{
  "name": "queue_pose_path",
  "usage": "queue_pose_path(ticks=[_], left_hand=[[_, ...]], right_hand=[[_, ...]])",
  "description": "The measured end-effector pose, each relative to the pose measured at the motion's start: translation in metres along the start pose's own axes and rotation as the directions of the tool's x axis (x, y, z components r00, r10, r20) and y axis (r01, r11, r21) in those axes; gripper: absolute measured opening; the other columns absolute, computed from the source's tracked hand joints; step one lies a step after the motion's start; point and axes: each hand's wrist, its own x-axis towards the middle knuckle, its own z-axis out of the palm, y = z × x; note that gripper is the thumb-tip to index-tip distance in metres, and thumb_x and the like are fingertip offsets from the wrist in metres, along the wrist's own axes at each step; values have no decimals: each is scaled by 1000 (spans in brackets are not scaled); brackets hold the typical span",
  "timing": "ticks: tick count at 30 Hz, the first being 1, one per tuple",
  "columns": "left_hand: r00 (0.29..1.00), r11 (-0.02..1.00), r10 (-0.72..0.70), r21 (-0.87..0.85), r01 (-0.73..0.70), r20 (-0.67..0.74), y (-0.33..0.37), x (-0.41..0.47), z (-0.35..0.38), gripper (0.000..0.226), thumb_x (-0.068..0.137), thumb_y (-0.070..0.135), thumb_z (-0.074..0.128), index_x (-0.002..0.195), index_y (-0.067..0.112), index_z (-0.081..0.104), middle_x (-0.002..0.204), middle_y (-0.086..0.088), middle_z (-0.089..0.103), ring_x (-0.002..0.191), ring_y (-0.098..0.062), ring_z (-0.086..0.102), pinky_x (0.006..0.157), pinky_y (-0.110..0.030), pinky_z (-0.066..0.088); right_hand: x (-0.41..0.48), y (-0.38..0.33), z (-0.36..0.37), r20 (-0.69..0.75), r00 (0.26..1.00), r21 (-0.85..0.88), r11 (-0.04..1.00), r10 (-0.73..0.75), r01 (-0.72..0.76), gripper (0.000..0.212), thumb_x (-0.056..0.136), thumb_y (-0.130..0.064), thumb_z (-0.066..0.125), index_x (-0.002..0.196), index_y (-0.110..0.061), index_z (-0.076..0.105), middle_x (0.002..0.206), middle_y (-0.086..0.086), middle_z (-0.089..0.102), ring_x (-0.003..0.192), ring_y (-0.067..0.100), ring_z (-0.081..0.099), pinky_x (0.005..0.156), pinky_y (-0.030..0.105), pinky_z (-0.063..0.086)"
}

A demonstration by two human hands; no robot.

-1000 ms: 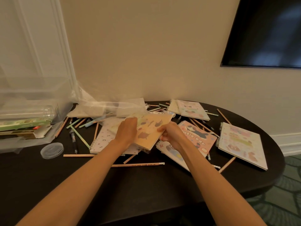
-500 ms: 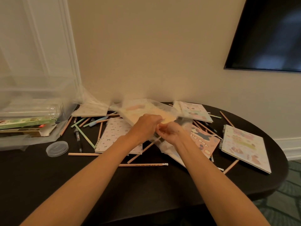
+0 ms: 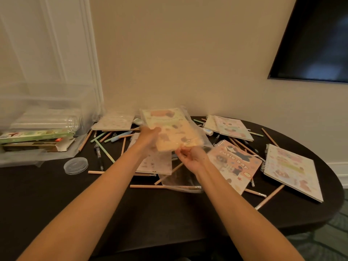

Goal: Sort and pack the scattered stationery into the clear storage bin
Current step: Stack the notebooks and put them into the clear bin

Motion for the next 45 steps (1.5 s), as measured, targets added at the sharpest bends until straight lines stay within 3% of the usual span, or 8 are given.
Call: queue_pose_path(ticks=[11,19,22,26,32,38,41,45], left_hand=[[919,965,-168,249,80,356,-13,8,-40,44,83,-12,58,122,9,51,92,-12,63,60,-16,60,55,-27,55],[952,930,-238,329,166,193,-27,8,-45,38,88,-10,53,123,6,50,76,-7,54,62,-15,48,39,-20,47],[970,874,-241,444,199,39,-30,14,-42,52,86,-1,62,133,3,40,97,-10,56,69,-18,52,42,-22,51],[990,607,-137,788,107,-28,-34,14,-39,98,85,25,66,146,-4,-5,147,-20,31,131,-34,38,105,-36,33],[985,347,159,938,1,-59,-20,-7,-8,70,91,14,56,145,10,12,147,-20,11,135,-38,16,107,-48,24],[889,430,405,814,-390,212,6,-14,58,38,93,1,42,130,8,45,132,-18,41,124,-33,37,96,-37,35],[820,428,433,715,-553,374,11,-23,94,28,92,0,42,108,7,64,121,-12,56,113,-27,50,89,-31,38],[812,314,297,752,-580,502,-6,-21,129,23,95,11,41,102,6,62,110,-12,61,102,-28,56,83,-36,44]], right_hand=[[21,34,27,-96,992,-28,997,-77,74,41,90,18,36,121,-5,48,83,11,50,68,17,46,37,18,47],[16,38,32,-111,994,-121,992,7,-20,57,88,20,19,137,-2,36,141,20,37,127,36,40,87,36,45],[7,32,27,-101,995,-161,986,17,-33,60,84,23,21,137,-2,38,145,18,33,130,34,36,99,36,41],[-9,17,18,-118,993,-308,951,-1,-36,57,84,20,28,135,-4,39,143,17,35,128,31,40,101,35,42],[-34,-16,1,3,999,-419,907,41,-36,43,91,9,37,133,6,36,135,26,44,118,30,52,91,31,49],[-57,-70,-42,-19,998,-442,896,-59,45,18,91,1,44,100,2,59,90,17,66,79,22,66,65,27,58],[-51,-94,-74,-268,929,-587,807,-257,54,14,91,0,45,88,0,59,79,13,62,71,20,62,71,29,53],[-33,-115,-122,-359,810,-884,448,-463,-135,18,94,-14,48,102,0,58,81,13,63,73,22,63,73,32,55]])
